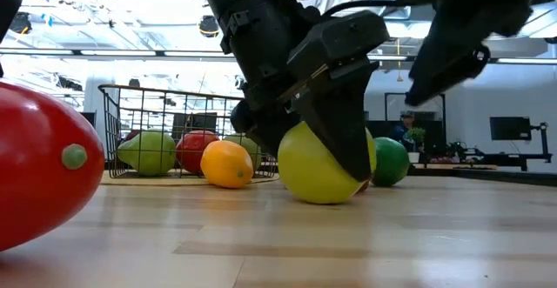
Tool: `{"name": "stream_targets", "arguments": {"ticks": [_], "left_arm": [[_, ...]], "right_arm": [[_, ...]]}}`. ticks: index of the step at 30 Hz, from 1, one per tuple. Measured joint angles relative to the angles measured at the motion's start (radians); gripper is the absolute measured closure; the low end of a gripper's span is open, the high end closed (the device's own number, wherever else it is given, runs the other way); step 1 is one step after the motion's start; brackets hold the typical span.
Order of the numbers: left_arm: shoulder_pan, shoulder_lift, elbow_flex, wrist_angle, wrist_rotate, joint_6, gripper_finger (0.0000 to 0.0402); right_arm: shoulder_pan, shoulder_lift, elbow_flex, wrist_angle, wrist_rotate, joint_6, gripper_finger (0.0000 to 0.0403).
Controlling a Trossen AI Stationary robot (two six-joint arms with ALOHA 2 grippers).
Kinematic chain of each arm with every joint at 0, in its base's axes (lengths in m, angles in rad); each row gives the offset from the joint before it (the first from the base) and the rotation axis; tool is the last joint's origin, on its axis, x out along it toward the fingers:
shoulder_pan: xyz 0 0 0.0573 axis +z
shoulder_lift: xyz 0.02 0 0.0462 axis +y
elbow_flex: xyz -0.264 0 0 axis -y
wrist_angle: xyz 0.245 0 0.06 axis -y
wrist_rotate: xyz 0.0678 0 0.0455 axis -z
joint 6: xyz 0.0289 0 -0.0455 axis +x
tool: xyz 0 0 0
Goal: Build produce basket
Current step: Put the green apple into the wire basket
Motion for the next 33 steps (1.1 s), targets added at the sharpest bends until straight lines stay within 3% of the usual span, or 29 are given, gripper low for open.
{"name": "stream_targets", "arguments": {"ticks": [4, 11, 15, 24, 33], "left_arm": [[0.004, 0.000, -0.005, 0.000, -0.006, 0.017, 0.0053], [0.018, -0.002, -0.005, -0.005, 0.026, -0.039, 0.0130], [0.020, -0.023, 0.003, -0.018, 0.073, -0.069, 0.0131], [0.020, -0.168, 0.065, -0.086, 0.076, -0.147, 0.0112], [0.019, -0.445, 0.086, 0.081, 0.099, -0.267, 0.0117]], "right_arm": [[0.020, -0.046, 0.000, -0.029, 0.011, 0.022, 0.0129], [0.061, -0.091, 0.000, -0.054, 0.011, 0.070, 0.0129], [0.087, -0.158, 0.001, -0.096, 0.012, 0.080, 0.0129], [0.139, -0.350, 0.001, -0.186, 0.090, 0.123, 0.0129], [0.188, -0.497, 0.001, -0.200, 0.175, 0.119, 0.0129]]}}
